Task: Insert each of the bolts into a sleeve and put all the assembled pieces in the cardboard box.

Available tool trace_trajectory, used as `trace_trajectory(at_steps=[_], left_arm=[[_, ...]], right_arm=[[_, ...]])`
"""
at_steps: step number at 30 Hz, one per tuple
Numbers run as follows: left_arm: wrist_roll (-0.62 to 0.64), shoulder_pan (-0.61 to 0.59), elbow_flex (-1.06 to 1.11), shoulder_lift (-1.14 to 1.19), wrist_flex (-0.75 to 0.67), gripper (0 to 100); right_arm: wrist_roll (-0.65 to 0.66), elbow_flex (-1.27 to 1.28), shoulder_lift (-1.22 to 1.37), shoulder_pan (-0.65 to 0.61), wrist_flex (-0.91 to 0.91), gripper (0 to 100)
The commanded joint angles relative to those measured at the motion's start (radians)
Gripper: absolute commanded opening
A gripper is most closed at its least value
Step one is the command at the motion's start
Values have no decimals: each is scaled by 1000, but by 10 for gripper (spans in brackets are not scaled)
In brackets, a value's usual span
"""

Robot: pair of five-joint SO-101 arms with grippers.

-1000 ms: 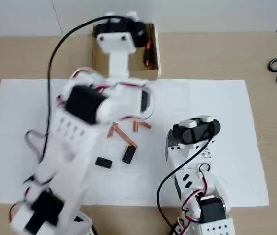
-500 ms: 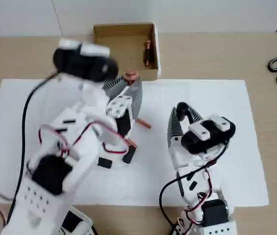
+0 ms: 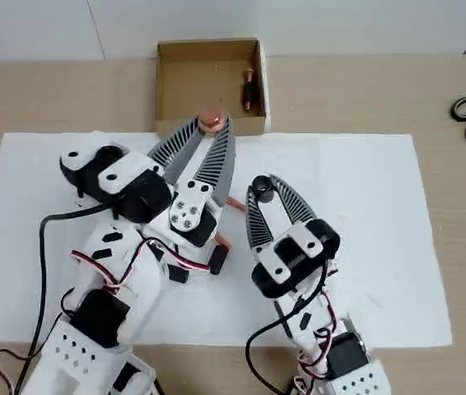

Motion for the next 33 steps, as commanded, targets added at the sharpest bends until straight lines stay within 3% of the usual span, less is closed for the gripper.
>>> trace_trajectory(at_steps=[1, 6, 16, 29, 33], left_arm=[[-3, 6, -13, -23, 2, 6], [-6, 8, -15, -25, 0, 6], [-2, 120, 88, -23, -147, 6], [28, 120, 159, -25, -146, 6], [34, 120, 166, -25, -84, 6]], right_arm=[[8, 6, -12, -8, -22, 5], [8, 6, -5, -5, -16, 5], [6, 6, -5, -5, -15, 5], [6, 6, -12, -4, 33, 5], [6, 6, -12, -4, 27, 5]])
